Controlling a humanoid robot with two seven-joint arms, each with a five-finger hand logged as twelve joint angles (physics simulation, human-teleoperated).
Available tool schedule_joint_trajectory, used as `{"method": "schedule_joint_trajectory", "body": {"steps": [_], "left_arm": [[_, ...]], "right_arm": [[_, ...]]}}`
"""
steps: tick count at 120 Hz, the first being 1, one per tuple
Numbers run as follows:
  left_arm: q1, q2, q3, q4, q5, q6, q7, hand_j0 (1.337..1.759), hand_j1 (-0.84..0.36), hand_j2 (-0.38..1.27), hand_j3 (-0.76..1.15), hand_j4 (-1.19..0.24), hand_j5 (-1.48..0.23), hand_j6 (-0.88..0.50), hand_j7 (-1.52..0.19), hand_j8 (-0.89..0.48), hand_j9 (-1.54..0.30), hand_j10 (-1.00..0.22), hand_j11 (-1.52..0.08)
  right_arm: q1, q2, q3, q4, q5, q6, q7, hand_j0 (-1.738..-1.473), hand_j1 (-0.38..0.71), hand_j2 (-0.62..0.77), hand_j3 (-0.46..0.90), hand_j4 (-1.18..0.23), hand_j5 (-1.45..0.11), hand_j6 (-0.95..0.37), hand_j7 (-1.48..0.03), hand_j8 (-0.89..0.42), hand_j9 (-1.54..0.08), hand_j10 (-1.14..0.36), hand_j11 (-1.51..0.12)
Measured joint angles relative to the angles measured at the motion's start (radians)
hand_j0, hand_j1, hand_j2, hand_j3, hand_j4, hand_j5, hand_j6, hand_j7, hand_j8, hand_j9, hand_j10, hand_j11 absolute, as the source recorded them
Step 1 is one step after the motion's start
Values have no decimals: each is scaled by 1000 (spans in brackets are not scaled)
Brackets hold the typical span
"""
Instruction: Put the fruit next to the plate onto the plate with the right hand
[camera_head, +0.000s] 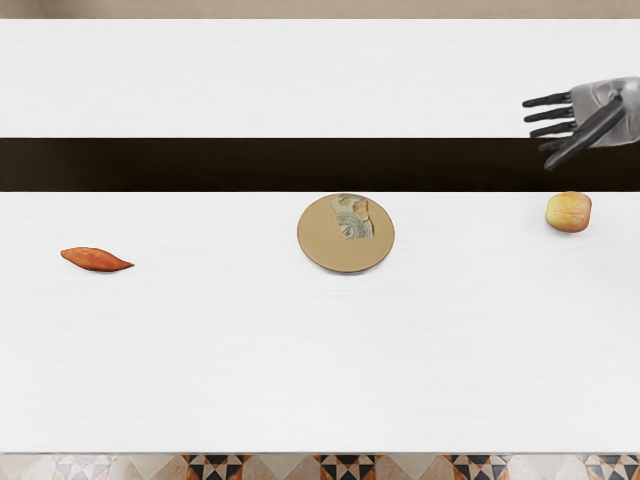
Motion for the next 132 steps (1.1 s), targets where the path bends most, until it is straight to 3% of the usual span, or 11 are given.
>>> {"method": "schedule_joint_trajectory", "body": {"steps": [20, 29, 50, 64, 74, 85, 97, 109, 119, 132], "left_arm": [[0, 0, 0, 0, 0, 0, 0, 1658, 349, 0, 0, 0, 0, -1, 0, -1, 0, 0, 0], [0, 0, 0, 0, 0, 0, 0, 1658, 349, 0, 0, 0, 0, -1, 0, -1, 0, 0, 0], [0, 0, 0, 0, 0, 0, 0, 1658, 349, 0, 0, 0, 0, -1, 0, -1, 0, 0, 0], [0, 0, 0, 0, 0, 0, 0, 1658, 349, 0, 0, 0, 0, -1, 0, -1, 0, 0, 0], [0, 0, 0, 0, 0, 0, 0, 1658, 349, 0, 0, 0, 0, -1, 0, -1, 0, 0, 0], [0, 0, 0, 0, 0, 0, 0, 1658, 349, 0, 0, 0, 0, -1, 0, -1, 0, 0, 0], [0, 0, 0, 0, 0, 0, 0, 1658, 349, 0, 0, 0, 0, -1, 0, -1, 0, 0, 0], [0, 0, 0, 0, 0, 0, 0, 1658, 349, 0, 0, 0, 0, -1, 0, -1, 0, 0, 0], [0, 0, 0, 0, 0, 0, 0, 1658, 349, 0, 0, 0, 0, -1, 0, 0, 0, 0, 0], [0, 0, 0, 0, 0, 0, 0, 1658, 349, 0, 0, 0, 0, -1, 0, 0, 0, 0, 0]], "right_arm": [[0, 25, -2, -10, -14, 0, 0, -1658, -349, -1, 0, 0, 0, 0, 0, 0, 0, 0, 0], [44, 34, -34, -10, -116, 0, 0, -1658, -349, -1, 0, -1, 0, 0, 0, 0, 0, 0, 0], [267, 43, -432, 1, -229, 0, 0, -1658, -349, -1, 0, -2, 0, -2, 0, -1, 0, -1, 0], [343, 44, -554, 22, -248, 0, 0, -1658, -349, -1, 0, -2, 0, -2, 0, -2, 0, -1, 0], [365, 31, -588, 119, -252, 0, 0, -1658, -349, -1, 0, -2, 0, -2, 0, -2, 0, -1, 0], [395, -26, -609, 310, -254, -39, 0, -1658, -349, -1, 0, -2, 0, -3, 0, -2, 0, -1, 0], [456, -142, -623, 542, -255, -161, 0, -1658, -349, -1, 0, -3, 0, -4, 0, -3, 0, -2, 0], [497, -261, -632, 710, -259, -314, 0, -1658, -349, -1, 0, -3, 0, -4, 0, -3, 0, -2, 0], [507, -308, -656, 791, -262, -463, 0, -1658, -349, 0, 0, -3, 0, -5, 0, -4, 0, -3, 0], [483, -316, -665, 832, -261, -623, 0, -1658, -349, 0, 0, -4, -1, -5, 0, -4, 0, -3, 0]]}}
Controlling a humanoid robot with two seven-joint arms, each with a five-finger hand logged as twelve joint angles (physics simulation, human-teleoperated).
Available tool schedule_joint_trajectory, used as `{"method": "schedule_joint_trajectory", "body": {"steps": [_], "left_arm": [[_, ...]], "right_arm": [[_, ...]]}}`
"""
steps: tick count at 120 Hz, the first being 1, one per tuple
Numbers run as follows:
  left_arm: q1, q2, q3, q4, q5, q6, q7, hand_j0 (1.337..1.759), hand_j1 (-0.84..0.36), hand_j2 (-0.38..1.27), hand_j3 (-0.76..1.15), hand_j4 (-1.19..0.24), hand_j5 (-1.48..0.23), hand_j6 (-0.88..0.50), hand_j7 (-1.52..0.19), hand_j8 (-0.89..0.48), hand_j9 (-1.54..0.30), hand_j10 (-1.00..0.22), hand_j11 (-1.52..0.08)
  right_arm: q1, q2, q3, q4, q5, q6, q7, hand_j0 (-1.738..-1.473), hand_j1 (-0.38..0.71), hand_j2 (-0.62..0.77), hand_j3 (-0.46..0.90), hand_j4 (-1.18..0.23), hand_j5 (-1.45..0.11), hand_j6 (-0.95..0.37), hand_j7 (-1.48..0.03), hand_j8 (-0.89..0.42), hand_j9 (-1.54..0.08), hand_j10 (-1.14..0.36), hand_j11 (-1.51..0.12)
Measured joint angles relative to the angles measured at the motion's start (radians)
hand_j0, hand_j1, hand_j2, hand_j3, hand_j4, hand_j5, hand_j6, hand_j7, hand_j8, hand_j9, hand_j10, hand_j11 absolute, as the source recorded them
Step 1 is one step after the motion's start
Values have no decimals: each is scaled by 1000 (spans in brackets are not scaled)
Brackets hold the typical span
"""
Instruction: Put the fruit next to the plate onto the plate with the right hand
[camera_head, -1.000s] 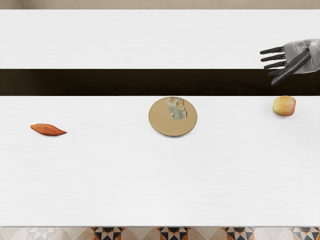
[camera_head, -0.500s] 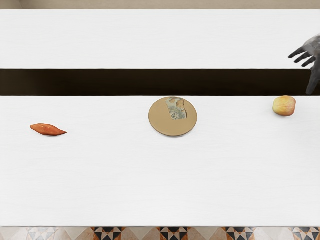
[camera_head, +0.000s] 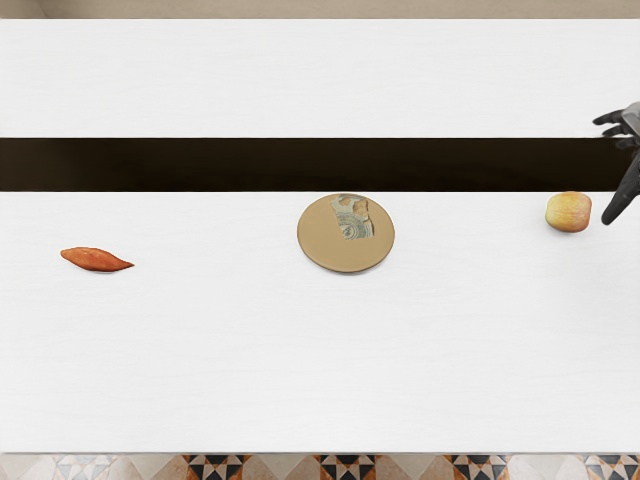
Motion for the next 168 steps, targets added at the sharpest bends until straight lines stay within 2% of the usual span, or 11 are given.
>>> {"method": "schedule_joint_trajectory", "body": {"steps": [13, 28, 53, 73, 84, 101, 112, 168], "left_arm": [[0, 0, 0, 0, 0, 0, 0, 1658, 349, 0, 0, 0, 0, -1, 0, 0, 0, 0, 0], [0, 0, 0, 0, 0, 0, 0, 1658, 349, 0, 0, 0, 0, -1, 0, 0, 0, 0, 0], [0, 0, 0, 0, 0, 0, 0, 1658, 349, 0, 0, 0, 0, -1, 0, -1, 0, 0, 0], [0, 0, 0, 0, 0, 0, 0, 1658, 349, 0, 0, 0, 0, -1, 0, -1, 0, 0, 0], [0, 0, 0, 0, 0, 0, 0, 1658, 349, 0, 0, 0, 0, -1, 0, -1, 0, 0, 0], [0, 0, 0, 0, 0, 0, 0, 1658, 349, 0, 0, 0, 0, -1, 0, -1, 0, 0, 0], [0, 0, 0, 0, 0, 0, 0, 1658, 349, 0, 0, 0, 0, -1, 0, -1, 0, 0, 0], [0, 0, 0, 0, 0, 0, 0, 1658, 349, 0, 0, 0, 0, -1, 0, -1, 0, 0, 0]], "right_arm": [[-50, 31, 2, 1, 0, -153, 0, -1658, -349, 0, 0, -4, -1, -5, 0, -4, 0, -3, 0], [-144, 138, 38, -71, -2, -273, 0, -1658, -349, 0, 0, -4, -1, -5, 0, -4, 0, -3, 0], [-259, 277, 73, -155, -43, -317, 0, -1658, -349, 0, 0, -3, 0, -4, 0, -3, 0, -2, 0], [-287, 300, 34, -182, -91, -310, 0, -1658, -349, 1, 0, -3, 0, -4, 0, -3, 0, -2, 0], [-294, 305, 19, -223, -116, -293, 0, -1658, -349, 1, 0, -2, 0, -4, 0, -3, 0, -2, 0], [-330, 344, 13, -344, -189, -244, 0, -1658, -349, 1, 0, -2, 0, -4, 0, -3, 0, -2, 0], [-352, 371, 14, -387, -207, -254, 0, -1658, -349, 1, 0, -2, 0, -4, 0, -3, 0, -2, 0], [-435, 475, 68, -439, -220, -287, 0, -1658, -186, -26, 0, -139, -178, -141, -178, -140, -178, -139, -178]]}}
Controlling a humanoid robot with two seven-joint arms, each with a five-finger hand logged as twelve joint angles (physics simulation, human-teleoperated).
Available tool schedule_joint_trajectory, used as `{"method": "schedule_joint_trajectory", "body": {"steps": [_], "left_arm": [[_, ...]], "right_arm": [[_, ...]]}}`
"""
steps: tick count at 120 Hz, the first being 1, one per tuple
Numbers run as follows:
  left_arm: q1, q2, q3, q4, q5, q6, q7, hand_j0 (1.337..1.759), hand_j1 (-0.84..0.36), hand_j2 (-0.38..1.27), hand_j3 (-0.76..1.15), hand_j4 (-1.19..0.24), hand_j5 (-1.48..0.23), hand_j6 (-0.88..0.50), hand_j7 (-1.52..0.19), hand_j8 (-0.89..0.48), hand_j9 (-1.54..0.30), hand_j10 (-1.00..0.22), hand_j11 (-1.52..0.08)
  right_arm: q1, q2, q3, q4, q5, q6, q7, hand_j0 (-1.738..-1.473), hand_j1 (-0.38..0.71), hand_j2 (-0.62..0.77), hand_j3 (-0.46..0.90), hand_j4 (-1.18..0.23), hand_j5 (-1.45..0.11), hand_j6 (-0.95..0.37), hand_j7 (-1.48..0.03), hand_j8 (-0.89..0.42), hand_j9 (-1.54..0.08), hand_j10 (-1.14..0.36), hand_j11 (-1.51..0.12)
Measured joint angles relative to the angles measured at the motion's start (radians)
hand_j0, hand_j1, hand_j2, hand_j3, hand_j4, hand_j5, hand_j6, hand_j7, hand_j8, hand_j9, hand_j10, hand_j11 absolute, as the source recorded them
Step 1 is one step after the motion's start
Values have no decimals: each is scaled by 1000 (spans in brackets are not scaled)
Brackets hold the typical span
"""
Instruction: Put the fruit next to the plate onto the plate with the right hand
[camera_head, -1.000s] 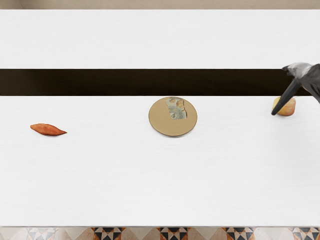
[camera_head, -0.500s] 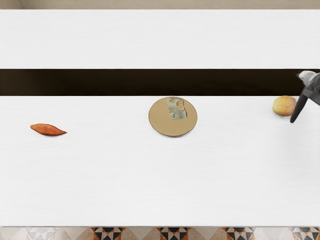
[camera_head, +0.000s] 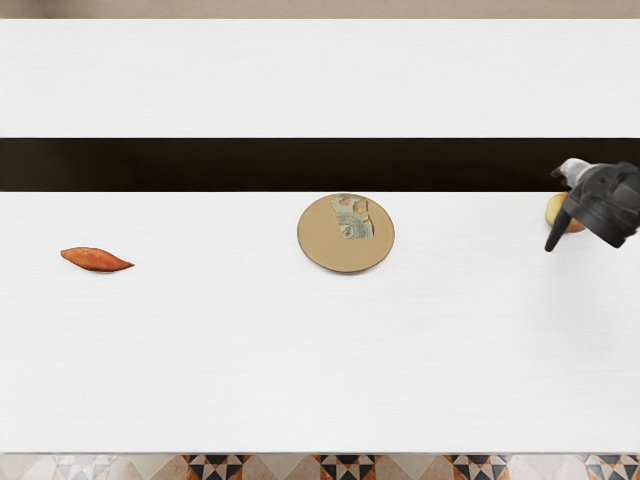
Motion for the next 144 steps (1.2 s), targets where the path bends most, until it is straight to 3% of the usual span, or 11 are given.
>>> {"method": "schedule_joint_trajectory", "body": {"steps": [53, 144], "left_arm": [[0, 0, 0, 0, 0, 0, 0, 1658, 349, 0, 0, 0, 0, -1, 0, -1, 0, 0, 0], [0, 0, 0, 0, 0, 0, 0, 1658, 349, 0, 0, 0, 0, -1, 0, -1, 0, 0, 0]], "right_arm": [[-43, 6, 4, -101, -18, -1, 0, -1658, -105, -39, 0, -207, -266, -208, -266, -207, -266, -206, -266], [-75, 59, 44, -159, -20, 5, 0, -1658, -48, -48, 0, -254, -328, -256, -327, -255, -328, -254, -328]]}}
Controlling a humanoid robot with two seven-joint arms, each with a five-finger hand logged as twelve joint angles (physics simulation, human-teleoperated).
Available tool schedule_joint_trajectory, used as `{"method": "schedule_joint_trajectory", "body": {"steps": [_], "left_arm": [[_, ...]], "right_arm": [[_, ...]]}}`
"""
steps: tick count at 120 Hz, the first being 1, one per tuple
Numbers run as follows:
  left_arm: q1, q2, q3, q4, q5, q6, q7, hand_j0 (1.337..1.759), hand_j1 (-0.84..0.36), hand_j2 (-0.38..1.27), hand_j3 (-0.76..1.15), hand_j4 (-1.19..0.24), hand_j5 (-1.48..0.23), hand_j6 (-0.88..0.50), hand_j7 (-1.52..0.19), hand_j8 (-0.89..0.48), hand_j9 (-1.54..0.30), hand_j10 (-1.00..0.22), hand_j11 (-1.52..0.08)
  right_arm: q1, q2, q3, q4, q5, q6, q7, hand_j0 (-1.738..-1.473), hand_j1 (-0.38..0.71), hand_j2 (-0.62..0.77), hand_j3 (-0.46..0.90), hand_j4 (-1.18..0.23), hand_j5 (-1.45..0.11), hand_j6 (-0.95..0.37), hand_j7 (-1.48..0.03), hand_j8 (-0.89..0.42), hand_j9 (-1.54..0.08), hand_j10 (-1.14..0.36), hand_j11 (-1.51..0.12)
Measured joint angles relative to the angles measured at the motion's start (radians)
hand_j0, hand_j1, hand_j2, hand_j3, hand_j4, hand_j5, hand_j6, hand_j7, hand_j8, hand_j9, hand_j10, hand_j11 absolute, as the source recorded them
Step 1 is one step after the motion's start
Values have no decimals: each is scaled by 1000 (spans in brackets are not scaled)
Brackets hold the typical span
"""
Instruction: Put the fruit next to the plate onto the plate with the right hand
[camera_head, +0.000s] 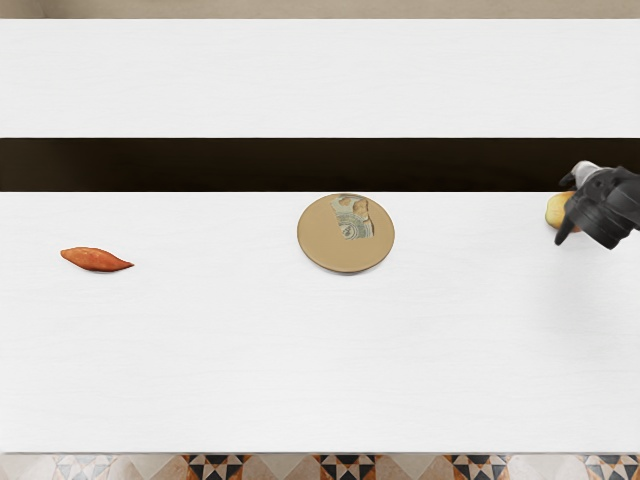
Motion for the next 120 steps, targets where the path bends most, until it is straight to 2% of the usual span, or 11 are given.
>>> {"method": "schedule_joint_trajectory", "body": {"steps": [10, 21, 30, 39, 50, 55, 60, 66, 93, 108, 120], "left_arm": [[0, 0, 0, 0, 0, 0, 0, 1658, 349, 0, 0, 0, 0, -1, 0, -1, 0, 0, 0], [0, 0, 0, 0, 0, 0, 0, 1658, 349, 0, 0, 0, 0, -1, 0, -1, 0, 0, 0], [0, 0, 0, 0, 0, 0, 0, 1658, 349, 0, 0, 0, 0, -1, 0, 0, 0, 0, 0], [0, 0, 0, 0, 0, 0, 0, 1658, 349, 0, 0, 0, 0, -1, 0, 0, 0, 0, 0], [0, 0, 0, 0, 0, 0, 0, 1658, 349, 0, 0, 0, 0, -1, 0, 0, 0, 0, 0], [0, 0, 0, 0, 0, 0, 0, 1658, 349, 0, 0, 0, 0, -1, 0, 0, 0, 0, 0], [0, 0, 0, 0, 0, 0, 0, 1658, 349, 0, 0, 0, 0, -1, 0, 0, 0, 0, 0], [0, 0, 0, 0, 0, 0, 0, 1658, 349, 0, 0, 0, 0, -1, 0, 0, 0, 0, 0], [0, 0, 0, 0, 0, 0, 0, 1658, 349, 0, 0, 0, 0, -1, 0, 0, 0, 0, 0], [0, 0, 0, 0, 0, 0, 0, 1658, 349, 0, 0, 0, 0, -1, 0, -1, 0, 0, 0], [0, 0, 0, 0, 0, 0, 0, 1658, 349, 0, 0, 0, 0, -1, 0, 0, 0, 0, 0]], "right_arm": [[-5, 2, 1, -8, 2, 1, 0, -1658, -4, -56, 0, -291, -376, -293, -376, -292, -376, -291, -376], [-18, 2, 26, -19, 9, 3, 0, -1658, 155, -78, 0, -422, -549, -424, -547, -423, -549, -422, -549], [-31, 2, 59, -27, 10, 4, 0, -1654, 198, -70, -1, -525, -682, -374, -681, -415, -690, -519, -691], [-48, 1, 99, -34, 6, 8, -4, -1649, 259, 31, -2, -438, -794, -298, -814, -268, -894, -560, -833], [-60, -6, 174, -37, 11, 19, -2, -1643, 289, 23, -1, -377, -927, -239, -926, -272, -944, -515, -966], [-63, -10, 216, -45, 13, 29, -2, -1641, 311, 106, 0, -336, -974, -208, -963, -240, -992, -493, -1014], [-68, -13, 256, -60, 15, 39, -1, -1640, 354, 111, -1, -322, -1011, -175, -993, -224, -1029, -552, -1048], [-84, -16, 323, -84, 20, 57, -1, -1637, 357, 226, -1, -321, -1048, -192, -1021, -239, -1066, -589, -1086], [-204, -23, 821, -191, 78, 455, -1, -1633, 317, 125, -1, -309, -1169, -215, -1090, -252, -1165, -634, -1174], [-239, -10, 924, -222, 167, 637, -1, -1632, 328, 160, -1, -286, -1195, -200, -1105, -235, -1193, -618, -1196], [-250, 65, 953, -223, 198, 700, -1, -1631, 309, 108, -1, -303, -1205, -207, -1112, -242, -1203, -628, -1199]]}}
